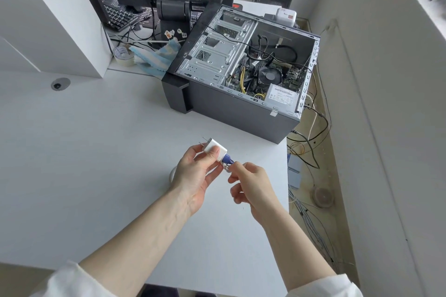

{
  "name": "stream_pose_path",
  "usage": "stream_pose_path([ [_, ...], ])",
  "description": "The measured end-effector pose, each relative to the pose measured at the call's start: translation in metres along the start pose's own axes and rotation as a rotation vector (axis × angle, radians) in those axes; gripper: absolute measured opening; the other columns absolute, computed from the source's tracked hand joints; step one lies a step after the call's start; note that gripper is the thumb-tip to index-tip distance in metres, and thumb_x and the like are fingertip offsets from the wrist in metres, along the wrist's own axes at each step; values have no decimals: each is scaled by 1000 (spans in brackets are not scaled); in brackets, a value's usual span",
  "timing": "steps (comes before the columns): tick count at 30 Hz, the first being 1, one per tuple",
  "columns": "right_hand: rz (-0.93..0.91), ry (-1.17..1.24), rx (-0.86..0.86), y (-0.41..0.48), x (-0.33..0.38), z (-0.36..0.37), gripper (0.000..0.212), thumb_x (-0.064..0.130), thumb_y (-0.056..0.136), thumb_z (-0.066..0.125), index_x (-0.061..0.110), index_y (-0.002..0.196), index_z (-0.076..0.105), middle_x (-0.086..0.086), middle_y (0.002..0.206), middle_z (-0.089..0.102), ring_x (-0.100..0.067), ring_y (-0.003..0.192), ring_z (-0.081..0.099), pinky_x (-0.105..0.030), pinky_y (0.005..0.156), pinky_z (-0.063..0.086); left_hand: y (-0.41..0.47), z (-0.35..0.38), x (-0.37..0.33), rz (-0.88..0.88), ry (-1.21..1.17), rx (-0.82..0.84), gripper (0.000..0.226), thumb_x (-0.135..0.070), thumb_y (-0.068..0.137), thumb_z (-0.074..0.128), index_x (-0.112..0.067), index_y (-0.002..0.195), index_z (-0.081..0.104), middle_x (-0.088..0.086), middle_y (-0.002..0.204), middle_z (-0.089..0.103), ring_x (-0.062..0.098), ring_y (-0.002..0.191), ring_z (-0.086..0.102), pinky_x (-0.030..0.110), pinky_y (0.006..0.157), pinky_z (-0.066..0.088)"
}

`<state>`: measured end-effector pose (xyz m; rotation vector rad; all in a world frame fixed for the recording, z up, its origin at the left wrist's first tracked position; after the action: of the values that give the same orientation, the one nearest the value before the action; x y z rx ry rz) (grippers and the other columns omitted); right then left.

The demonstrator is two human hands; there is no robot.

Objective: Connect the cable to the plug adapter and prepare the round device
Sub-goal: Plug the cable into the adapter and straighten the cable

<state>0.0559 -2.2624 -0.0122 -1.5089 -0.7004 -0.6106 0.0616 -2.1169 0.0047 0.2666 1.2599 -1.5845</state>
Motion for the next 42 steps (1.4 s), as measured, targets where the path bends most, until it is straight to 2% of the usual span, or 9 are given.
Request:
stream_pose_path([
  [7, -40, -39, -67, 2, 1, -3, 17, 19, 89, 64, 4, 90, 56, -9, 81, 65, -18, 43, 56, -27, 43, 44, -3, 5, -1, 16, 11, 30, 15, -11, 94, 64, -13, 107, 56, 11, 84, 76, 23, 92, 71, 31, 84, 56],
  [11, -78, 123, 62, 1, 9, 6, 19, 10, 91, 61, 1, 108, 62, -9, 96, 69, -23, 63, 69, -32, 55, 54, 2, 1, -1, -9, -27, 12, 12, -14, 95, 63, -13, 106, 57, 12, 83, 76, 27, 93, 71, 40, 91, 56],
  [14, -63, 243, 195, 1, 10, 13, 23, 15, 93, 62, 3, 110, 71, -8, 98, 70, -25, 77, 69, -34, 65, 53, 6, -3, -2, -14, -61, -5, 20, -16, 96, 61, -10, 115, 54, 12, 83, 76, 29, 96, 71, 41, 91, 57],
  [19, -51, 294, 262, 1, 3, 12, 14, 12, 96, 62, 9, 101, 75, -8, 98, 72, -21, 74, 64, -30, 63, 50, 12, -12, -3, -31, -118, -61, 27, -17, 96, 61, -10, 120, 52, 22, 106, 71, 39, 115, 66, 44, 87, 59],
  [23, -65, 310, 317, -1, 2, 15, 9, 16, 95, 69, 11, 100, 74, -7, 105, 73, -17, 76, 65, -29, 63, 53, 11, -12, -5, -32, -148, -75, 24, -16, 96, 61, -11, 118, 53, 18, 98, 73, 39, 115, 66, 47, 88, 59],
  [26, -72, 336, 333, -1, 3, 16, 11, 19, 97, 66, 11, 100, 73, -7, 104, 74, -16, 74, 65, -27, 61, 53, 10, -11, -4, -34, -142, -87, 24, -14, 96, 61, -11, 118, 53, 20, 105, 70, 39, 115, 66, 46, 88, 58],
  [30, -95, 350, 215, 4, 2, 4, 9, 19, 100, 63, 11, 97, 67, -7, 87, 66, -14, 62, 57, -24, 53, 49, 11, -13, -6, -16, -137, -126, 20, -13, 95, 62, -14, 114, 53, 27, 122, 66, 37, 115, 66, 44, 85, 60],
  [36, -302, 189, -24, 4, 20, -18, 11, 14, 99, 64, 6, 95, 70, -4, 76, 57, -13, 48, 45, -26, 45, 41, 11, -16, -7, -7, -134, -158, 16, -12, 95, 63, -16, 107, 54, 27, 124, 65, 36, 115, 67, 37, 72, 63],
  [42, -453, -93, -86, -3, 41, -19, 11, 17, 100, 64, 16, 94, 73, 13, 58, 59, -18, 45, 44, -29, 44, 39, 11, -16, -6, -10, -91, -142, 18, -13, 94, 64, -17, 108, 54, 28, 124, 66, 35, 112, 69, 44, 82, 60],
])
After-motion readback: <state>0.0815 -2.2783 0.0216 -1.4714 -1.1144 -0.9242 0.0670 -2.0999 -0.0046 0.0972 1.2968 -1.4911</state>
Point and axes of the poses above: each hand's wrist, its own y-axis towards the middle knuckle, its own z-axis out of the palm, x = y × z, the point moved 10 cm from there along y, towards the middle knuckle
